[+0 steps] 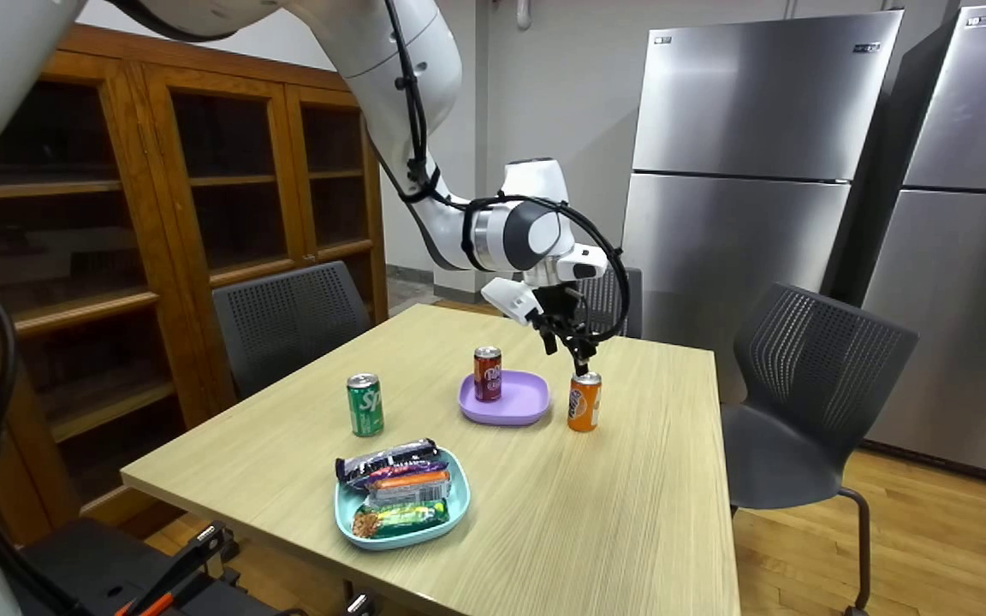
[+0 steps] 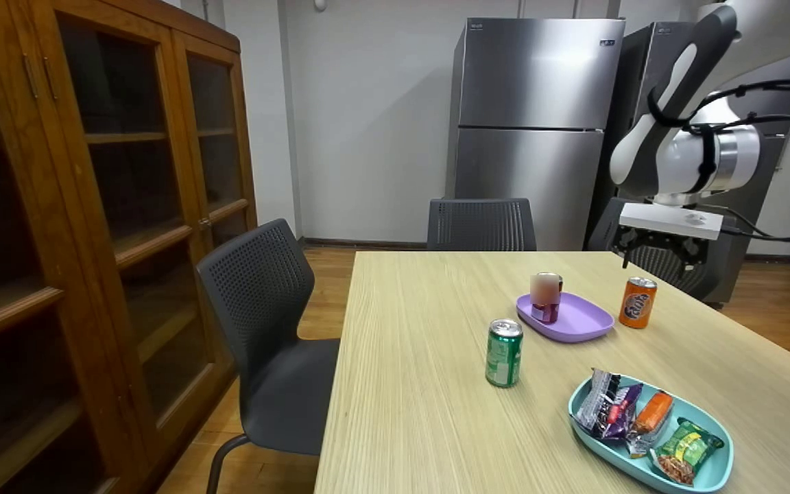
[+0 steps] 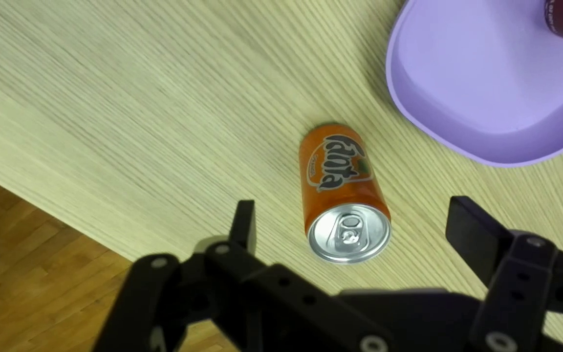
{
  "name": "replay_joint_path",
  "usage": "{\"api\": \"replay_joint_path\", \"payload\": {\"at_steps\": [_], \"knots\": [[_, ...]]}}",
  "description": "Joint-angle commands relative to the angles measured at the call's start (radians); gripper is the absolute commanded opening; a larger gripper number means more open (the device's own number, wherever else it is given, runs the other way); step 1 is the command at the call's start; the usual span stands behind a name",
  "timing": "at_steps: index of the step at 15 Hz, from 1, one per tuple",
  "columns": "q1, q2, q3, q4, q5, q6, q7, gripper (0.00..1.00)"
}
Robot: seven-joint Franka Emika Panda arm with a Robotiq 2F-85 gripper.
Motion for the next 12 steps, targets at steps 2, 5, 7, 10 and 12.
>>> {"api": "replay_joint_path", "payload": {"at_steps": [2, 5, 7, 10, 12], "knots": [[-0.036, 0.012, 0.021, 0.035, -0.003, -0.042, 0.020, 1.00], [-0.050, 0.028, 0.027, 0.053, 0.006, -0.042, 0.023, 1.00], [-0.055, 0.040, 0.031, 0.069, 0.011, -0.044, 0.027, 1.00], [-0.062, 0.061, 0.039, 0.100, 0.020, -0.045, 0.033, 1.00], [-0.064, 0.082, 0.042, 0.132, 0.023, -0.052, 0.042, 1.00]]}}
